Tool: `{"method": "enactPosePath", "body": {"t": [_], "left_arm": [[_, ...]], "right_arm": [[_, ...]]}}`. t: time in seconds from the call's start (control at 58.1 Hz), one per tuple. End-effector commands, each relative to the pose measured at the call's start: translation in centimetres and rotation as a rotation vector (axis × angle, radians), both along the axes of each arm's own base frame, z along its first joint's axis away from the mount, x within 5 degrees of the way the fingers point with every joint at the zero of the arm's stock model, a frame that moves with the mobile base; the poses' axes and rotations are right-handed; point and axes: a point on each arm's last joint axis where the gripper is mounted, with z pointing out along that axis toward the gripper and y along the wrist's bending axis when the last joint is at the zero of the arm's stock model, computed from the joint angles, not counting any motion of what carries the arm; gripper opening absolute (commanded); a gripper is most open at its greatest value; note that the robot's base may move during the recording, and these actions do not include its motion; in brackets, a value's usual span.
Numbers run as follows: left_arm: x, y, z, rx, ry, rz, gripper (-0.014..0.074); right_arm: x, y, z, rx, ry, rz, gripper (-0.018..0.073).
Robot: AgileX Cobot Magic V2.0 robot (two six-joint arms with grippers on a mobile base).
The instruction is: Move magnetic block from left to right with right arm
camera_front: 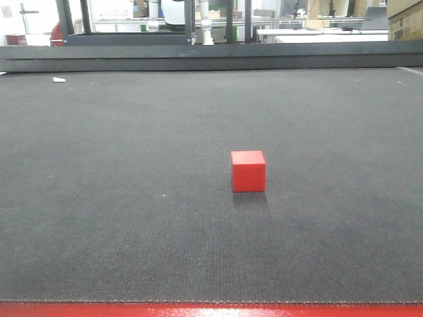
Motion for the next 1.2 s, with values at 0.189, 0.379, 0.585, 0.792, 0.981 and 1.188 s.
{"method": "enactPosePath", "body": {"t": [0.189,0.379,0.585,0.792,0.981,1.188], "left_arm": [[-0.1,0.1,0.6,-0.014,-0.089,0.008,-0.0126],[-0.1,0.1,0.6,-0.014,-0.089,0.008,-0.0126],[-0.1,0.1,0.6,-0.014,-0.089,0.008,-0.0126],[-0.1,0.1,0.6,-0.014,-0.089,0.008,-0.0126],[-0.1,0.1,0.6,-0.014,-0.089,0.008,-0.0126],[-0.1,0.1,0.6,-0.014,-0.089,0.008,-0.0126]], "right_arm": [[-0.2,-0.1,1.3,-0.027,-0.147,-0.017,0.0058],[-0.8,-0.1,4.4,-0.014,-0.251,-0.018,0.0058],[-1.6,0.1,9.1,0.002,-0.175,0.0,0.0058],[0.6,0.1,12.6,0.005,-0.037,0.014,0.0237],[4.1,0.7,14.3,0.004,0.158,0.084,0.0533],[8.9,3.1,16.4,-0.017,0.34,0.229,0.056]]}}
